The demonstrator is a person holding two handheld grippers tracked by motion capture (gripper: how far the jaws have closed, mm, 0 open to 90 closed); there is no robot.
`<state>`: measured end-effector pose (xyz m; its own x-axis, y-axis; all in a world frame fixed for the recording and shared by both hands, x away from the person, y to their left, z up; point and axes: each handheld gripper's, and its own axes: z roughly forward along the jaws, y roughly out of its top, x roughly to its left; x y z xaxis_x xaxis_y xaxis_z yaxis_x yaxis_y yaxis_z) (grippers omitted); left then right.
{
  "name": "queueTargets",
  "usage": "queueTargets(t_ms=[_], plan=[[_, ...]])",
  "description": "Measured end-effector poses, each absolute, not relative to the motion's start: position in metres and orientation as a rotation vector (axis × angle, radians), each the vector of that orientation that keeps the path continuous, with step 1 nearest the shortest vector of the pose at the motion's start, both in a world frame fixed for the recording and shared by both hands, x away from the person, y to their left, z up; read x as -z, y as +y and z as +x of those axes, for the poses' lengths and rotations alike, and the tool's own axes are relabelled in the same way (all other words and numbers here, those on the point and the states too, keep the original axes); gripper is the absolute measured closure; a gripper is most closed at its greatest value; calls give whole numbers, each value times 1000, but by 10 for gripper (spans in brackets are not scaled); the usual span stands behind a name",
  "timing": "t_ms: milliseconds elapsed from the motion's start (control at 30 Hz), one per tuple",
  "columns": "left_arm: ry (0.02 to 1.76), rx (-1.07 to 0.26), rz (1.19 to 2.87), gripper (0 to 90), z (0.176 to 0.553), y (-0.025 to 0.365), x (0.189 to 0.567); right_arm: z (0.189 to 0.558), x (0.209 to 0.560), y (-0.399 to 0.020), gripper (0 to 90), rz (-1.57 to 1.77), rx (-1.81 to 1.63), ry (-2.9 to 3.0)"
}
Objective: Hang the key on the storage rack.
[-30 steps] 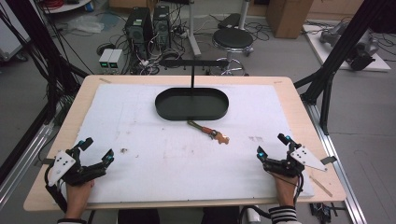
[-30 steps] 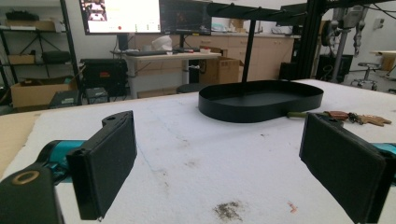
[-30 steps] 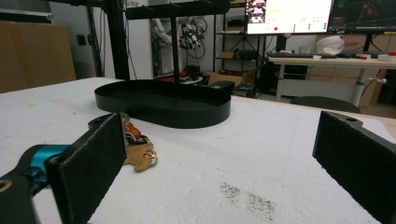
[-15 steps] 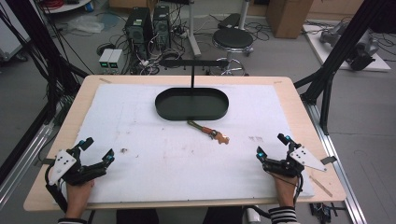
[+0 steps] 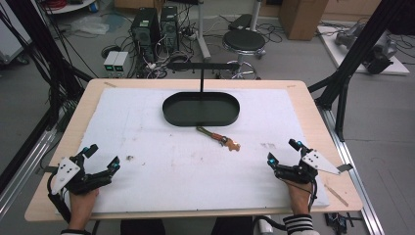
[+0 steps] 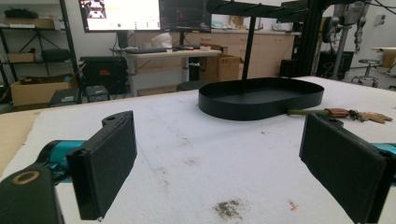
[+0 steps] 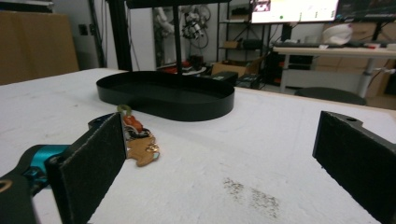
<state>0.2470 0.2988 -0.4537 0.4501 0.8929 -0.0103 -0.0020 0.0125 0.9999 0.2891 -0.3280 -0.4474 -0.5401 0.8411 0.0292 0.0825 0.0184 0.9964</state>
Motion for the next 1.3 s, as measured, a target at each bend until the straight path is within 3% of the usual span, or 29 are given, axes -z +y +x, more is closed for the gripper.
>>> queueTargets(t_ms=[600, 1300], plan=[[868, -844, 1391, 115, 248, 299, 453, 345, 358, -285, 20, 827, -1453, 2077], [878, -830, 1391, 115, 250, 299, 453, 411, 335, -209, 23, 743, -1133, 2527]])
